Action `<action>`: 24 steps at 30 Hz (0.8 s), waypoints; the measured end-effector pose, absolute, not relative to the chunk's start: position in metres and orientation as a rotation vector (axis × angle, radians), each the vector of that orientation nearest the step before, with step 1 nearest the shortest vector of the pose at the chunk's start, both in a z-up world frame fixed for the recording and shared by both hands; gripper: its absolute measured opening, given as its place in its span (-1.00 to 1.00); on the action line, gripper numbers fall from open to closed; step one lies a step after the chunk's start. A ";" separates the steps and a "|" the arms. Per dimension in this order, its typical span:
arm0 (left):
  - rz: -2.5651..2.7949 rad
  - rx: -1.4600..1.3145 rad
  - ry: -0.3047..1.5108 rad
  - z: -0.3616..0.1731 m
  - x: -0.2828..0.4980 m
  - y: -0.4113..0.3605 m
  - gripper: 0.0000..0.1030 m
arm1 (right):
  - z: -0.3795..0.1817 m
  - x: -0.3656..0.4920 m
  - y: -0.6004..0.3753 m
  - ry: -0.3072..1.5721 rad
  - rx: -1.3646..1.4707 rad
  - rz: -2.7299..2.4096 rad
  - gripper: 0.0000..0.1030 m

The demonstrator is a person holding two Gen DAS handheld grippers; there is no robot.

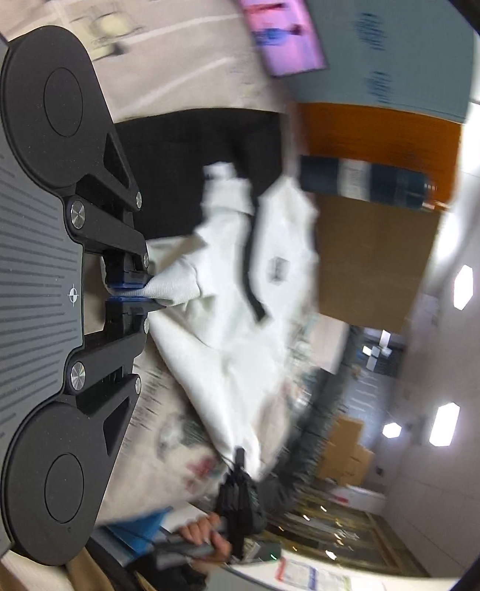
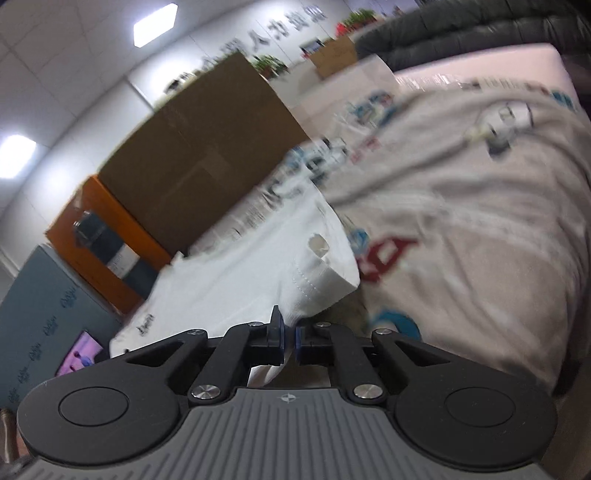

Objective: Fold clothes

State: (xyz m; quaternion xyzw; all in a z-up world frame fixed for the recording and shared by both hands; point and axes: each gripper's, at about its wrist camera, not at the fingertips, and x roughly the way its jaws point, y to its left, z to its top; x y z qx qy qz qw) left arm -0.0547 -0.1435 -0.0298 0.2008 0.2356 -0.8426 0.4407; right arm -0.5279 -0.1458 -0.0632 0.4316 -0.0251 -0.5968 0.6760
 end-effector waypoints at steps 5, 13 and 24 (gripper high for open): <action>-2.144 0.423 0.549 -0.007 -0.049 -0.124 -0.97 | -0.058 -0.529 -0.123 -0.067 0.941 -1.334 -0.91; -2.061 0.575 0.548 -0.026 -0.051 -0.122 -0.82 | -0.063 -0.530 -0.111 0.048 0.909 -1.362 -0.88; -2.005 0.396 0.351 0.025 -0.037 -0.129 0.56 | -0.011 -0.505 -0.116 0.140 0.431 -1.414 0.46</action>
